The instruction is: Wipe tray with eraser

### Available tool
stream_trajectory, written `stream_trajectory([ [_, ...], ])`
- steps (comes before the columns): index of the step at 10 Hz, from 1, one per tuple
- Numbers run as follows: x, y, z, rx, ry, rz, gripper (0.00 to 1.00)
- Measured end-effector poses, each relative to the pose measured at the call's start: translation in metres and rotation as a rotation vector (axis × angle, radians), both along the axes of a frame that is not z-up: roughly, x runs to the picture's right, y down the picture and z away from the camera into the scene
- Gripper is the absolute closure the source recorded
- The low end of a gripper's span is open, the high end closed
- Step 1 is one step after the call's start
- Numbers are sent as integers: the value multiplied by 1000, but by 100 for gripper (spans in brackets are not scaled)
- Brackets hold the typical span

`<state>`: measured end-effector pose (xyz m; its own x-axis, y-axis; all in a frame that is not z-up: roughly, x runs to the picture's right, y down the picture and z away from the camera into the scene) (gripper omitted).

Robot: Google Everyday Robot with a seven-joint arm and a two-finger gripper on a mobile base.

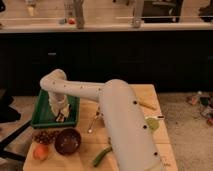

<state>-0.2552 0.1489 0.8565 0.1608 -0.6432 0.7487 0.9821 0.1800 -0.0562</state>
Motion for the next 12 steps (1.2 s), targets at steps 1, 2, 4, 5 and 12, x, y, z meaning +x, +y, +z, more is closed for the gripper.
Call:
stream_trajectory([
  [1, 13, -5, 1, 12, 23, 22, 100],
  [2, 18, -14, 6, 24, 34, 36, 100],
  [4, 14, -38, 24, 36, 43, 42, 100],
  [5, 8, -49, 33, 39, 44, 47, 100],
  [12, -72, -48, 42, -28, -76, 12, 100],
])
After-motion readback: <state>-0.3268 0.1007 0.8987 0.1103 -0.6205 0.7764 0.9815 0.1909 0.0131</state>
